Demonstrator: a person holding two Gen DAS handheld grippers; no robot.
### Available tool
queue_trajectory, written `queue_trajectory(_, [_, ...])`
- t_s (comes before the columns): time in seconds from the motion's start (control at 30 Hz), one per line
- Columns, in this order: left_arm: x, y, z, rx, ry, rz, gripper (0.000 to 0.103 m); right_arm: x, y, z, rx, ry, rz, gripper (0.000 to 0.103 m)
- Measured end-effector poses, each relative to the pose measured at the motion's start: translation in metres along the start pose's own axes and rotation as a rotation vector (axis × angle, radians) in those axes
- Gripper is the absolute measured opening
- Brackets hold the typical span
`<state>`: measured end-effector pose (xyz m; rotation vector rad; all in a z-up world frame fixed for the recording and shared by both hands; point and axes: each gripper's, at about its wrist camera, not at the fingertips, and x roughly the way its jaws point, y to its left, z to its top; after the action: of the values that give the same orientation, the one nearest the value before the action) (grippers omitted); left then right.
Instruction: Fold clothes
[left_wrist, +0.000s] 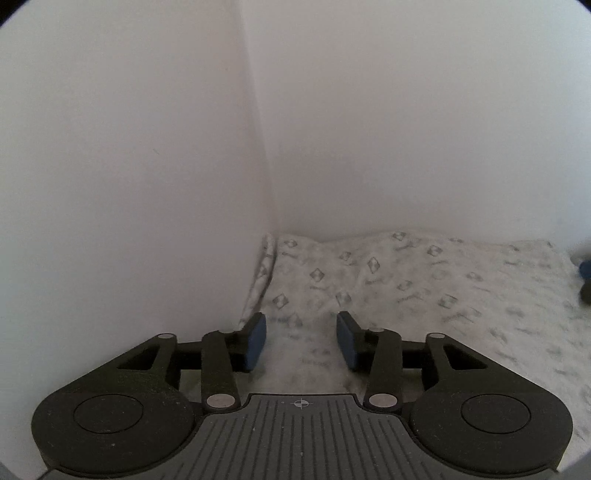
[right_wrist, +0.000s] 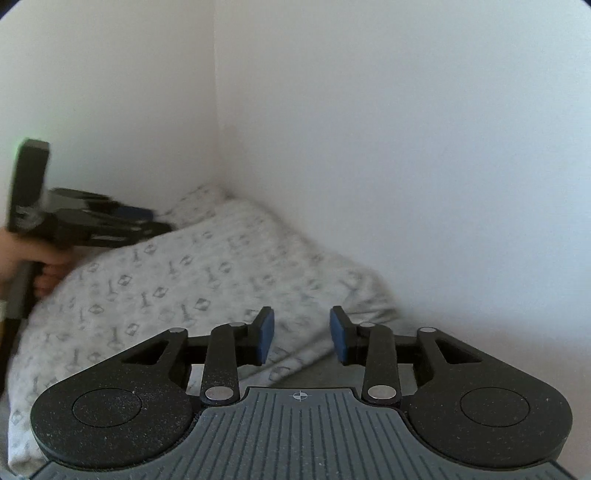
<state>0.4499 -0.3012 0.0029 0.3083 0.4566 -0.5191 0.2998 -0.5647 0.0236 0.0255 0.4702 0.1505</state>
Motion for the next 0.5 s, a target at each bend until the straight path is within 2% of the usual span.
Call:
queue_trajectory(0.03, [-0.012, -0.001, -0.003, -0.016, -0.009, -0.011, 0.074, -0.011, 0.007, -0.001, -0.008, -0.017, 0.015, 0.037])
queue_trajectory(0.17, [-0.054, -0.019, -0.011, -0.043, -0.036, -0.060, 0.074, -0.047, 0.048, -0.017, -0.016, -0.042, 0.134, 0.036])
queue_trajectory(0.27, [-0.091, -0.034, -0.028, -0.041, -0.035, -0.068, 0.079, -0.062, 0.074, -0.043, -0.043, -0.005, 0.130, 0.036])
queue_trajectory(0.3, [-0.101, -0.028, -0.035, -0.045, -0.028, -0.072, 0.081, -0.068, 0.082, -0.052, -0.053, 0.007, 0.128, 0.036])
queue_trajectory(0.43, [-0.133, -0.038, -0.055, -0.087, -0.017, -0.065, 0.088, -0.084, 0.087, -0.072, -0.002, 0.094, 0.119, 0.036])
queue_trajectory(0.5, [-0.142, -0.038, -0.058, -0.106, -0.018, -0.064, 0.088, -0.099, 0.094, -0.077, -0.035, 0.070, 0.073, 0.037])
